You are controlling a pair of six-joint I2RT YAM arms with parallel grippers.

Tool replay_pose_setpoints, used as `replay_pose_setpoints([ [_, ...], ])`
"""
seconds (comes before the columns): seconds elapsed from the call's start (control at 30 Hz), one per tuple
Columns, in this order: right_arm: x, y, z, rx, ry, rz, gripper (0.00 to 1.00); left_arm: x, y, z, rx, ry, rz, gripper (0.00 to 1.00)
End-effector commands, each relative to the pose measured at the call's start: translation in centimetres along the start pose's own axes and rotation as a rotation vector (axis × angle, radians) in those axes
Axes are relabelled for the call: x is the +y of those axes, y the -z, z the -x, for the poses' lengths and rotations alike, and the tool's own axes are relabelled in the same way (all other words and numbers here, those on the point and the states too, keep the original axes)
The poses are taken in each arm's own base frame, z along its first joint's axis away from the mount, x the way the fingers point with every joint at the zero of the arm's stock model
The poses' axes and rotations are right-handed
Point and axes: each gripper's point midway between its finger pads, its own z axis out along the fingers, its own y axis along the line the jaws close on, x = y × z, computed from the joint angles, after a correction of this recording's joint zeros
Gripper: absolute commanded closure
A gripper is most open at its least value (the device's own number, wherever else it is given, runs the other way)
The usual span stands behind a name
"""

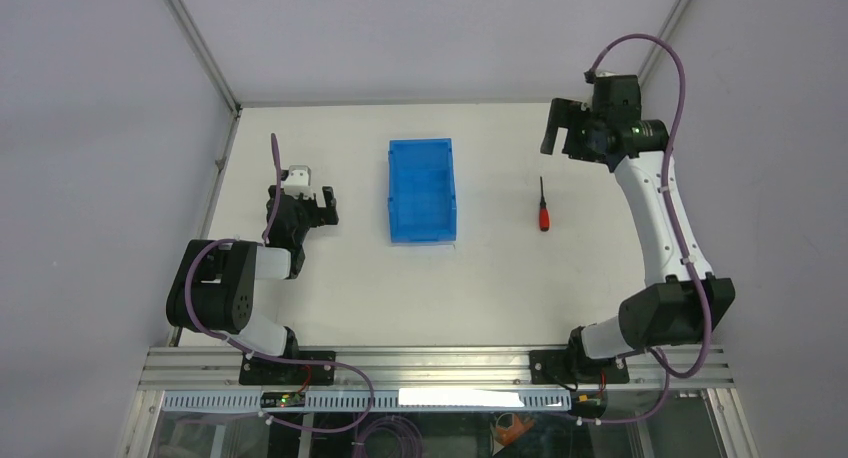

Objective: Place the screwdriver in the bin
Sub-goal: Pick up the screwdriver from the center of the board.

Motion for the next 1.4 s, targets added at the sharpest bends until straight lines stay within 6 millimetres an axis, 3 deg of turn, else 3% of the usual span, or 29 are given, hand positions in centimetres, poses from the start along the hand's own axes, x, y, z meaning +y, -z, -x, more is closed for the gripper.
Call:
replay_pose_setpoints([
  [0.0,-0.5,0.2,0.2,0.076,0.028,-0.064,0.01,0.1,0.1,1.6,-0.051,0.015,-0.011,0.01],
  [0.23,-0.5,-2.2,-0.7,0.19,0.026,-0.106,0.01,0.0,0.1,1.6,-0.052,0.015,-0.011,0.01],
  [0.67,-1.2,-7.2,-6.6,0.391,0.006,-0.133,0.04,0.1,0.1,1.6,-0.052,0.014,-0.01,0.01],
  [1.13,-3.3,-12.3,-12.6,0.513,0.017,-0.193,0.15,0.0,0.1,1.6,-0.052,0.014,-0.011,0.01],
  [1.37,-4.4,-14.4,-14.7,0.554,0.013,-0.223,0.27,0.1,0.1,1.6,-0.052,0.015,-0.01,0.01],
])
